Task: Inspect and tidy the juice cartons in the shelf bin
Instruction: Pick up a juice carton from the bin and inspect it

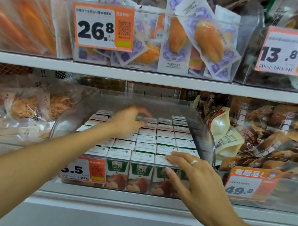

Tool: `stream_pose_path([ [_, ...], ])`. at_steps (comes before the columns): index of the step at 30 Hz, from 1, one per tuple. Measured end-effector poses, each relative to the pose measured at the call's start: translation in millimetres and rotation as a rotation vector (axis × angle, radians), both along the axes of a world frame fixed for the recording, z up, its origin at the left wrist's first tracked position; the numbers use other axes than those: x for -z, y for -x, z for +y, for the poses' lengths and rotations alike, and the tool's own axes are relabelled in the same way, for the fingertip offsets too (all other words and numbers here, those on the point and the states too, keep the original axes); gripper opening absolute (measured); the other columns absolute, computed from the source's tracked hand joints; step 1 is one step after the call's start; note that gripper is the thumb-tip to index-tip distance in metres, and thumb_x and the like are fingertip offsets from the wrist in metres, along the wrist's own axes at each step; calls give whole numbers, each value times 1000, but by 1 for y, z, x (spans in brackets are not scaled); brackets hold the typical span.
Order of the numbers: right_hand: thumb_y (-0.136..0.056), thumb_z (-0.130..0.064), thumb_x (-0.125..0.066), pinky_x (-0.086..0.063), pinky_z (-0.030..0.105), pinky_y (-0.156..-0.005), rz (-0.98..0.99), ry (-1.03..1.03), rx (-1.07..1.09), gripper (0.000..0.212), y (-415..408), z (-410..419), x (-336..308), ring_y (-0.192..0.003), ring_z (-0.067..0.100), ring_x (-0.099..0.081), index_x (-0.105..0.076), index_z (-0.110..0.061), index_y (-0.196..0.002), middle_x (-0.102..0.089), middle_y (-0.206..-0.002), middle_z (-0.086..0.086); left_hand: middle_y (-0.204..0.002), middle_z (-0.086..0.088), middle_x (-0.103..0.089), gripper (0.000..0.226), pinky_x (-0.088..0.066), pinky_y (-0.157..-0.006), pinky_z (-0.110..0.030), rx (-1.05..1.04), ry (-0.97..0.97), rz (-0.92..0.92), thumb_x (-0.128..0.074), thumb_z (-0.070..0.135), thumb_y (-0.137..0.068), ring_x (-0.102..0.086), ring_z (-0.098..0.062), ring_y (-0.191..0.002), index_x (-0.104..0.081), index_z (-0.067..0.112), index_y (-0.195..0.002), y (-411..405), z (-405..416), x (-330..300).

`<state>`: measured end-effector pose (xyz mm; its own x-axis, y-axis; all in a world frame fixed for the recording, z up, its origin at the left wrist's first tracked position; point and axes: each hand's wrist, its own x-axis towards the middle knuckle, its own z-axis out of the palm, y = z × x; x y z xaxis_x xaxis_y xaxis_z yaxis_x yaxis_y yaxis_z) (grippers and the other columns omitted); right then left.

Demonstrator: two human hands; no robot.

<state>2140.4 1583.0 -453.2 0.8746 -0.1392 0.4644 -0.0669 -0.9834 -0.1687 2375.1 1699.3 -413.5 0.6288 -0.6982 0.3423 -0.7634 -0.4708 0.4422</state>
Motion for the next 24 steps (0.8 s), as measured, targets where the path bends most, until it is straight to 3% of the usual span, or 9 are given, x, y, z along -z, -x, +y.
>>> stream_pose_path([
  [3, -88, -26, -69, -50, 29, -73, -94, 37, 8, 16, 14, -5, -5, -91, 14, -67, -73, -28, -103, -71, -100, -12, -111, 25, -63, 16, -47, -98, -36, 171, 10, 1, -65, 33, -92, -57, 2, -108, -66, 45, -102, 42, 22, 4],
  [5, -80, -18, -77, -49, 31, -72, -147, 120, 38, 15, 20, -7, -10, -85, 19, -67, -76, -22, -95, -72, -90, -8, -98, 27, -62, 10, -51, -90, -30, 311, -43, 68, -65, 37, -91, -58, 7, -98, -67, 45, -97, 63, 29, 7],
  [9, -83, -19, -74, -50, 42, -89, -165, 153, 167, 28, 23, -11, -27, -107, 29, -62, -70, -15, -110, -68, -113, 5, -98, 21, -60, 24, -48, -79, -24, 364, -157, -28, -60, 49, -91, -54, 4, -91, -71, 35, -108, 77, 24, 0],
  [11, -93, -24, -60, -44, 40, -98, -101, 110, 234, 37, 20, -11, -35, -119, 26, -54, -58, -16, -129, -58, -131, 5, -105, 15, -64, 29, -48, -76, -27, 377, -259, -120, -59, 50, -92, -53, 2, -88, -70, 33, -112, 80, 20, -9],
  [14, -98, -27, -47, -34, 34, -110, -15, 100, 283, 48, 12, -9, -35, -134, 21, -40, -38, -18, -143, -39, -150, 1, -99, 15, -67, 23, -44, -68, -25, 395, -344, -220, -64, 41, -92, -54, 3, -77, -73, 27, -108, 86, 17, -22],
  [16, -96, -23, -47, -31, 35, -113, -17, 82, 328, 51, 9, -4, -32, -137, 21, -37, -35, -14, -145, -36, -152, 2, -102, 12, -70, 21, -41, -67, -23, 396, -394, -288, -64, 37, -92, -58, 0, -82, -73, 25, -107, 90, 15, -28],
  [19, -92, -15, -55, -35, 39, -112, -66, 70, 383, 51, 10, 2, -25, -133, 27, -45, -43, -5, -141, -46, -145, 10, -107, 7, -71, 25, -35, -62, -20, 391, -449, -328, -62, 40, -93, -63, -9, -93, -71, 23, -111, 91, 13, -30],
  [22, -84, -8, -66, -41, 48, -106, -151, 97, 368, 51, 18, -7, -16, -124, 32, -54, -53, 0, -133, -59, -132, 15, -110, 4, -71, 32, -43, -68, -24, 392, -467, -304, -60, 43, -94, -65, -13, -96, -70, 20, -114, 89, 13, -29],
  [24, -88, -15, -66, -37, 49, -110, -157, 122, 354, 48, 27, -20, -13, -130, 30, -51, -54, -4, -133, -57, -136, 12, -110, 3, -71, 35, -49, -73, -28, 391, -460, -249, -60, 45, -93, -65, -12, -95, -70, 19, -115, 87, 14, -28],
])
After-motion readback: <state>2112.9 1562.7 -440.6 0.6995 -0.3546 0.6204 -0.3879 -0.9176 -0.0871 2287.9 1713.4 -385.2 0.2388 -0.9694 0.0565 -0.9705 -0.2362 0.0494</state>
